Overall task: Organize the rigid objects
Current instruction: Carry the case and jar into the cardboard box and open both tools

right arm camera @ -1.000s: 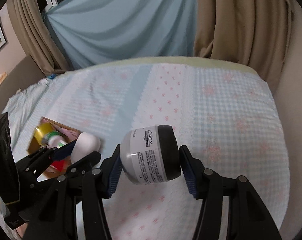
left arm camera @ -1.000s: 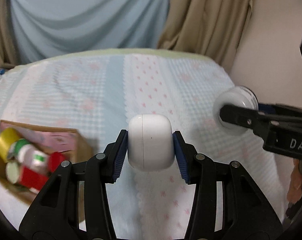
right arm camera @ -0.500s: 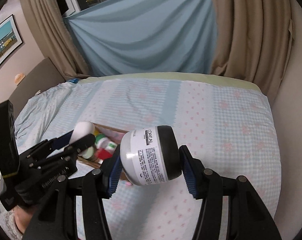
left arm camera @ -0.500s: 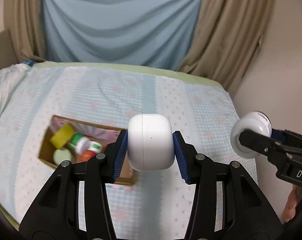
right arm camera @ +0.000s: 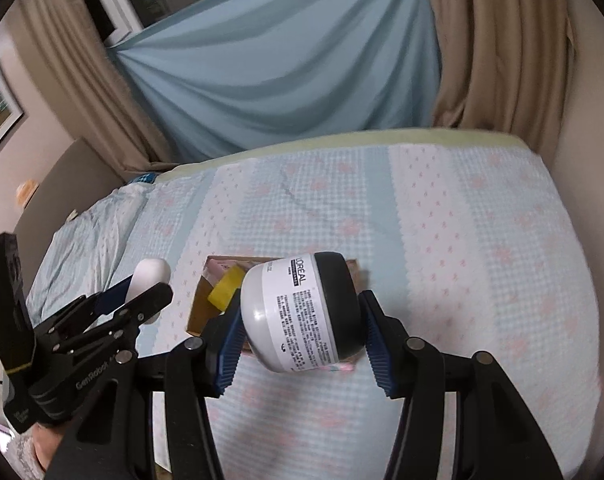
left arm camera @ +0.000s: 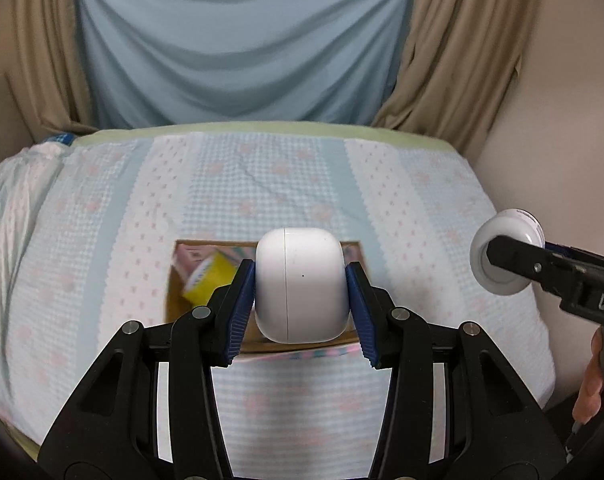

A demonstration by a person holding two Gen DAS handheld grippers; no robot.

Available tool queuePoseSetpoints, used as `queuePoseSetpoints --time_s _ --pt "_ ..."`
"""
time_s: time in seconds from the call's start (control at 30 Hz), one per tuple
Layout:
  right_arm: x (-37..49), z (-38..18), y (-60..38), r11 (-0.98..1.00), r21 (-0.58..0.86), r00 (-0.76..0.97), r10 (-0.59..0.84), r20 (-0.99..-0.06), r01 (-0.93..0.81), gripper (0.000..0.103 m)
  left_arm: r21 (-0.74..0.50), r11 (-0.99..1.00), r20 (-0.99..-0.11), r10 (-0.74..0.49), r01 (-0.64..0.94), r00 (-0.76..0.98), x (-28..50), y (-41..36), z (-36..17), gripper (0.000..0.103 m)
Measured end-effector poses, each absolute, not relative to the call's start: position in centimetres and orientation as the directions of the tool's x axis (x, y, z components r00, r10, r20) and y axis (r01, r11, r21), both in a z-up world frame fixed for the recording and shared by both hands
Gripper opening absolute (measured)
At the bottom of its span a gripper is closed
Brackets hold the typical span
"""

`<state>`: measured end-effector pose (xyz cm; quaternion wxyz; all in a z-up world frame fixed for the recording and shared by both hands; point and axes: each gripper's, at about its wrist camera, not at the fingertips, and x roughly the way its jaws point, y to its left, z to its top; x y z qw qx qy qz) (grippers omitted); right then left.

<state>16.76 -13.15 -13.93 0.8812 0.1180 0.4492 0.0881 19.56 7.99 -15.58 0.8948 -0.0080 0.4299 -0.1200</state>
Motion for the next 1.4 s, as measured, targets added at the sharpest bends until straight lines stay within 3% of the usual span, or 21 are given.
queuePoseSetpoints --time_s 0.47,1.23,1.3,1.33,1.37,1.4 --pt "21.9 -23.1 -7.6 0.937 0.314 0.451 0.217 -0.866 0.152 0.05 -0.143 0.948 -0.855 -0.262 0.283 0.447 27.3 13.8 -25.0 0.042" --pt "33.1 -36.4 -9.8 0.925 0.265 0.25 0.198 -0.948 0.272 0.05 -0.137 0.893 -0.94 -0.254 0.429 0.229 37.8 6.3 -37.8 0.042" --pt "33.3 -36.5 -9.8 0.929 0.261 0.242 0.198 -0.95 0.264 0.052 -0.126 0.892 -0.943 -0.244 0.433 0.228 37.9 6.2 -37.9 0.054" --pt "33.4 -36.5 -9.8 0.928 0.264 0.245 0.2 -0.949 0.263 0.055 -0.134 0.887 -0.942 -0.252 0.442 0.22 37.9 6.1 -37.9 0.086" --pt "33.4 -36.3 -9.8 0.926 0.268 0.246 0.204 -0.948 0.265 0.07 -0.14 0.884 -0.941 -0.258 0.447 0.217 37.9 6.1 -37.7 0.102" --pt "33.5 -36.2 -10.0 0.924 0.274 0.242 0.21 -0.947 0.268 0.088 -0.143 0.881 -0.938 -0.266 0.452 0.221 37.8 6.3 -37.5 0.103"
